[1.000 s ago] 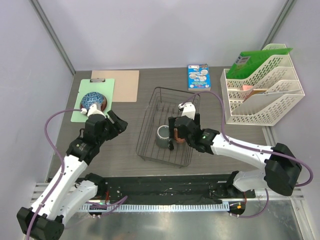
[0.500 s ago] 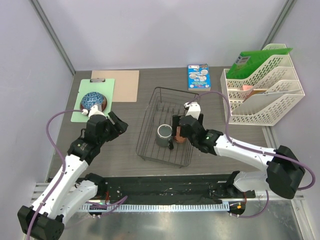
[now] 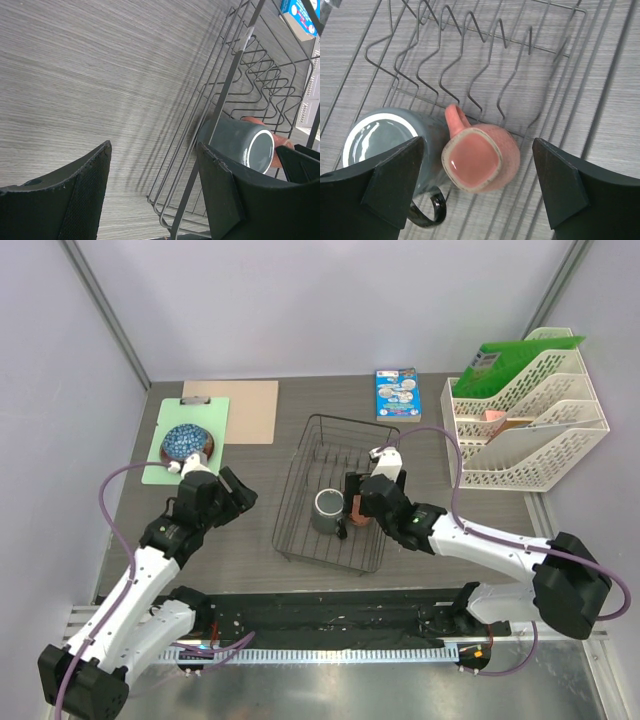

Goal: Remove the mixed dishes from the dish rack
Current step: Pick up the cup from the dish rack.

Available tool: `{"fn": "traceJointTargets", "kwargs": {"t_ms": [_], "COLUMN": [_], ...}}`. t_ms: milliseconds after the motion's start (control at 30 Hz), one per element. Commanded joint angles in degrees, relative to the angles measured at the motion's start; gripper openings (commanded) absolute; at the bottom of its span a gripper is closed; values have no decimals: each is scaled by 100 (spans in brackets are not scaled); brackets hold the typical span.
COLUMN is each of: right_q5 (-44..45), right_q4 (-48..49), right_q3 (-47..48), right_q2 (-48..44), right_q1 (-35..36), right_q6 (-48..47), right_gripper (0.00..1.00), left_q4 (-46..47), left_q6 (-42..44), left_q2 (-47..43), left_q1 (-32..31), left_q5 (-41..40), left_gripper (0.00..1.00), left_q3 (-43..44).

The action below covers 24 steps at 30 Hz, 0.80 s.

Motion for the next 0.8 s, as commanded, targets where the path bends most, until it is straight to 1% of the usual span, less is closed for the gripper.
{"fn": "traceJointTargets", "kwargs": {"t_ms": [0, 133, 233, 400, 567, 767], "right_q5": [48, 153, 224, 250, 145, 57], "right_q4": [51, -80, -151, -133, -282, -309], "right_q3": [53, 115, 62, -105, -166, -202], "right_q2": [326, 467, 406, 239, 344, 555], "right_q1": [-32, -50, -50, -58, -58, -50], "right_q6": [96, 131, 219, 290, 421, 457], "right_gripper": [95, 91, 88, 79, 78, 80], "left_q4": [175, 183, 210, 262, 298, 298], "left_q6": [1, -16, -16, -25, -60, -69], "left_q2": [36, 54, 89, 159, 159, 124], "left_q1": [-1, -1, -10, -1, -10, -10], "left_q5": [94, 85, 85, 138, 200, 208], "left_gripper": [69, 69, 69, 69, 69, 69], "left_q3": [-38, -73, -99, -143, -187, -240]}}
